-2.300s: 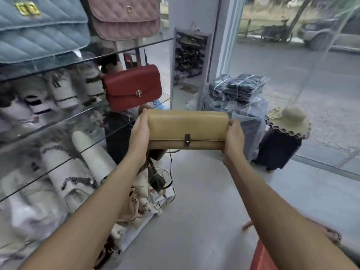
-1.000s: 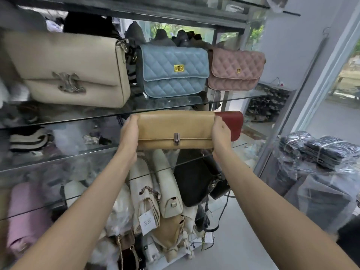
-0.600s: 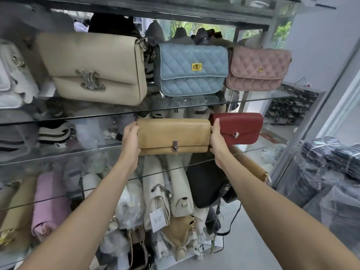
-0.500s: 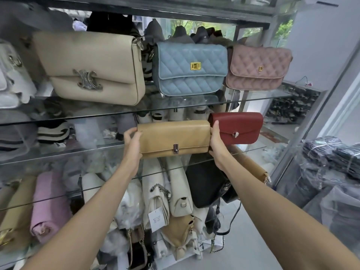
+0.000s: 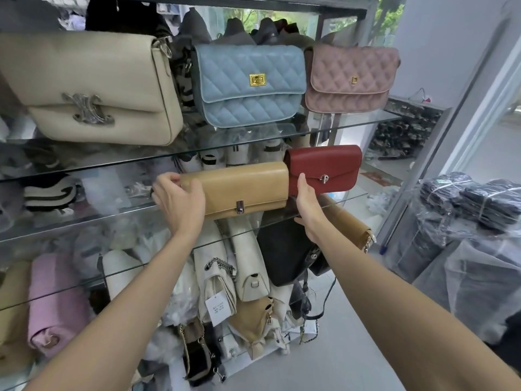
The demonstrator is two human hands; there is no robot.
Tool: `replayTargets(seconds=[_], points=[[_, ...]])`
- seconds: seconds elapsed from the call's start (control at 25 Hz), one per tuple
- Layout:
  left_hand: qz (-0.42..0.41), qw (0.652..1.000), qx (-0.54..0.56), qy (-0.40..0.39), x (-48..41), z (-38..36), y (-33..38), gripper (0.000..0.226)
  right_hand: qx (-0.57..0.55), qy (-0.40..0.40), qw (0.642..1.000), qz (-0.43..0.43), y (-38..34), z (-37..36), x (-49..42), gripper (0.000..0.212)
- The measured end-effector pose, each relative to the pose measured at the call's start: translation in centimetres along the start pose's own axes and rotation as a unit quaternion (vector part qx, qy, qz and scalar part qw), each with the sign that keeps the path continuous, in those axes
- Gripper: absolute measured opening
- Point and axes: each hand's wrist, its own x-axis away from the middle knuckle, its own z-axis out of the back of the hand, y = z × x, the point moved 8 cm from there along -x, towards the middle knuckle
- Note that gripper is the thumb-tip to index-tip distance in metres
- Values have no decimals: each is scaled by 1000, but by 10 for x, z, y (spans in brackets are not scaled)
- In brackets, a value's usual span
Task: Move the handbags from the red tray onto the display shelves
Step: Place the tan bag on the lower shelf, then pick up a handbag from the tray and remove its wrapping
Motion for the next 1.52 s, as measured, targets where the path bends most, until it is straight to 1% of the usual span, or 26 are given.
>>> replayTargets(seconds=[0.08, 0.16, 0.2, 0.24, 0.32, 0.44, 0.52, 0.56, 0.6, 0.76, 0.84, 0.92, 1.04, 1.12, 1.2, 1.24, 1.4, 1.44, 1.52], points=[[-40, 998, 17, -50, 12, -20, 22, 19, -10, 38, 999, 4, 5, 25, 10, 69], [-70, 986, 23, -147, 36, -57, 40, 10, -4, 82, 997, 2, 12, 60, 25, 49], [-85, 975, 21, -206, 54, -79, 47, 10, 0, 108, 994, -1, 15, 79, 35, 37], [-101, 958, 21, -269, 77, -104, 54, 14, 1, 140, 990, -5, 20, 104, 47, 31], [-120, 917, 45, -378, 136, -150, 67, 21, 5, 205, 979, -4, 33, 162, 75, 29], [-136, 849, 57, -508, 239, -208, 86, 22, 4, 308, 951, -17, 64, 263, 134, 23], [-137, 804, 55, -577, 311, -238, 98, 24, -10, 366, 930, -47, 93, 325, 178, 21], [-135, 780, 57, -608, 343, -248, 103, 28, -19, 389, 919, -57, 106, 349, 198, 20], [-139, 748, 61, -646, 386, -259, 111, 32, -30, 423, 903, -69, 122, 380, 224, 20], [-135, 641, 44, -755, 525, -296, 117, 27, -82, 516, 844, -121, 192, 469, 304, 15], [-135, 595, 19, -792, 588, -313, 106, 26, -103, 544, 818, -155, 231, 502, 334, 26], [-127, 558, -13, -820, 644, -326, 86, 23, -128, 562, 795, -189, 274, 527, 357, 36], [-99, 510, -70, -851, 715, -340, 42, 16, -171, 592, 752, -234, 338, 556, 380, 47], [-73, 487, -100, -864, 751, -350, 13, 13, -192, 599, 732, -261, 377, 573, 388, 46], [-42, 477, -135, -867, 778, -360, -14, 10, -199, 602, 715, -295, 408, 586, 396, 34], [-27, 476, -150, -866, 788, -367, -26, 9, -191, 600, 712, -310, 422, 593, 399, 29], [35, 480, -218, -849, 827, -393, -85, 8, -188, 596, 702, -343, 480, 616, 398, 31], [41, 481, -236, -843, 835, -399, -99, 11, -194, 591, 700, -350, 492, 620, 395, 35], [25, 483, -260, -836, 850, -406, -118, 22, -208, 588, 696, -355, 511, 626, 388, 39]])
